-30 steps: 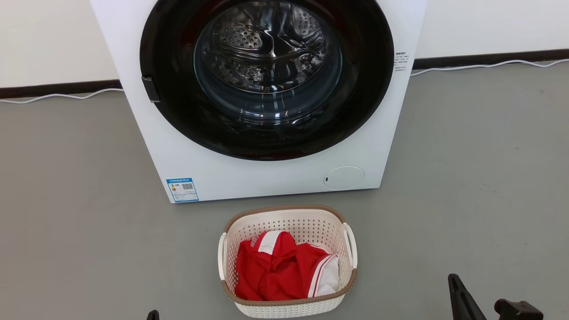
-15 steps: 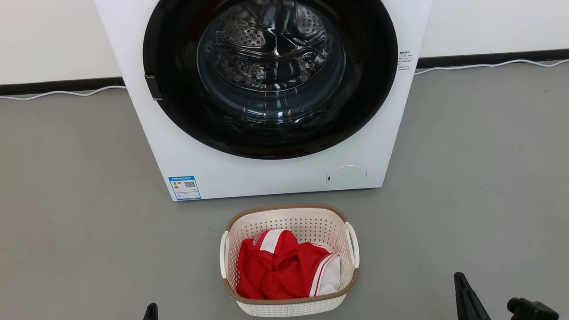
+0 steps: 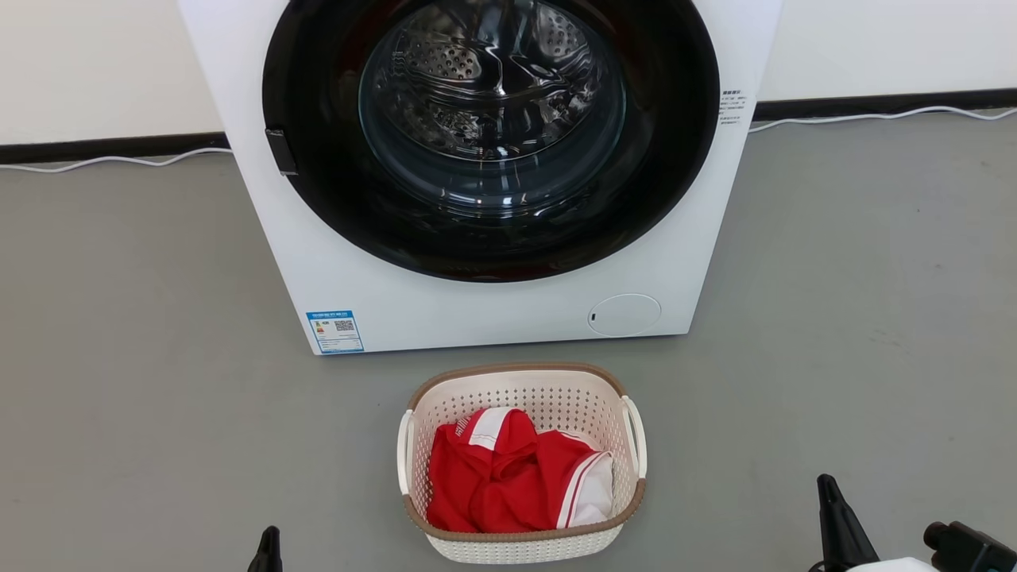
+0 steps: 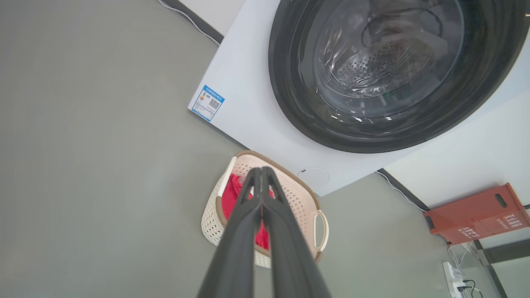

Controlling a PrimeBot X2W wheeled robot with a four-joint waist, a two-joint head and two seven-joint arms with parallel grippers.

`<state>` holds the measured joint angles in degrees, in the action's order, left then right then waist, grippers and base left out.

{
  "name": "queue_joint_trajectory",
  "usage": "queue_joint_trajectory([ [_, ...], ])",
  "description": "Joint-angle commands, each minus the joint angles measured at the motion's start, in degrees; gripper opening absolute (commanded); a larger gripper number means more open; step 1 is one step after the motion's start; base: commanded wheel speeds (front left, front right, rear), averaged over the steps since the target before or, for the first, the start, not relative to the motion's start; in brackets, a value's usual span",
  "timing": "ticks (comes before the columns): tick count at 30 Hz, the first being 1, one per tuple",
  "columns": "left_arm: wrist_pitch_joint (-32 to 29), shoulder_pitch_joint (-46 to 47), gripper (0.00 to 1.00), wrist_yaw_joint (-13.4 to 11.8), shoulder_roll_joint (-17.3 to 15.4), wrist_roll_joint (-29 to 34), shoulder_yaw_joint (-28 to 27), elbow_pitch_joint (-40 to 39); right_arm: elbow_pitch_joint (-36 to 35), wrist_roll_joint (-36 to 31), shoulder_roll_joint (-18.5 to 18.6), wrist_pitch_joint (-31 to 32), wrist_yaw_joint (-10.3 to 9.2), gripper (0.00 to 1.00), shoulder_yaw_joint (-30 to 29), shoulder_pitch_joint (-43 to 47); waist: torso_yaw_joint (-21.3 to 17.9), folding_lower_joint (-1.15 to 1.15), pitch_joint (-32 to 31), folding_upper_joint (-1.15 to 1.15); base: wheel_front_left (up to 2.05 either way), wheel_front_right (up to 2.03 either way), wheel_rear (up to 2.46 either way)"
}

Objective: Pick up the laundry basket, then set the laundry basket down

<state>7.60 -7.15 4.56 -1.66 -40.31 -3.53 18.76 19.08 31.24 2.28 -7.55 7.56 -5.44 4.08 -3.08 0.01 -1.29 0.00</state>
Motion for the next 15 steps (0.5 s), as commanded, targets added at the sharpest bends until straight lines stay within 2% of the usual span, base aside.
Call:
queue_joint_trajectory([
  [1, -0.2, 3.1, 0.00, 0.6, -0.3, -1.5, -0.8, -1.6, -1.8, 1.6, 0.3, 0.4, -0.02, 0.00, 0.2, -3.0, 0.0, -0.01, 0.0, 0.00, 0.00, 0.00, 0.00],
  [15, -2.5, 4.9, 0.00, 1.0, -0.5, -10.0, -1.2, -2.1, -2.3, 11.6, 0.4, 2.7, -0.03, 0.00, 0.0, -4.2, 0.5, -0.01, 0.3, 0.00, 0.00, 0.00, 0.00],
])
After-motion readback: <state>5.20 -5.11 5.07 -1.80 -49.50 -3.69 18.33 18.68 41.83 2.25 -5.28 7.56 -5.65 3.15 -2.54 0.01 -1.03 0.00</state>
